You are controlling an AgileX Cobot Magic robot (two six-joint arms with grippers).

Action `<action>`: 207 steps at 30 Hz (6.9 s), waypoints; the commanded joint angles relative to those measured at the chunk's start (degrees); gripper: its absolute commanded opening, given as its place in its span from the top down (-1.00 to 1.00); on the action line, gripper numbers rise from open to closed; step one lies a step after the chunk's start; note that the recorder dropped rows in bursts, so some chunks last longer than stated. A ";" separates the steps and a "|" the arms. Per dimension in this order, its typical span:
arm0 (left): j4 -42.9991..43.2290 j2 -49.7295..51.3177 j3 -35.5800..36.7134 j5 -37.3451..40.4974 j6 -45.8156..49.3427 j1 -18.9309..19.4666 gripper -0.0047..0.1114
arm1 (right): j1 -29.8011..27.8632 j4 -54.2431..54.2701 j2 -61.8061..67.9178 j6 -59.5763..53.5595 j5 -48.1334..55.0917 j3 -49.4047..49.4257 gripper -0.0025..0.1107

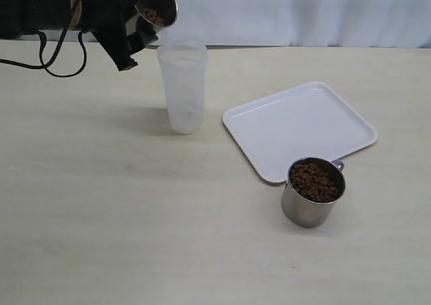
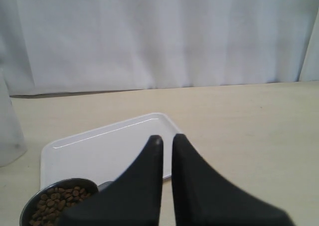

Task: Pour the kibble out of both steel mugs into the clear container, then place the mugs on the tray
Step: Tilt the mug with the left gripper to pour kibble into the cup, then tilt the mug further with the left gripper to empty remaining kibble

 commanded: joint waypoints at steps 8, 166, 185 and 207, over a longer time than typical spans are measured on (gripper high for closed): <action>-0.42 -0.31 0.00 6.91 7.01 -4.60 0.92 | 0.19 -0.16 -0.24 -0.25 0.13 0.28 0.87; -0.42 2.50 -1.39 31.71 33.32 -13.94 0.92 | 0.19 -0.16 -0.24 -0.25 0.13 0.28 0.87; -0.42 2.50 -1.39 31.71 37.62 -13.94 0.92 | 0.19 -0.16 -0.24 -0.25 0.13 0.28 0.87; -0.42 2.50 -1.39 32.51 39.08 -13.94 0.92 | 0.19 -0.16 -0.24 -0.25 0.13 0.28 0.87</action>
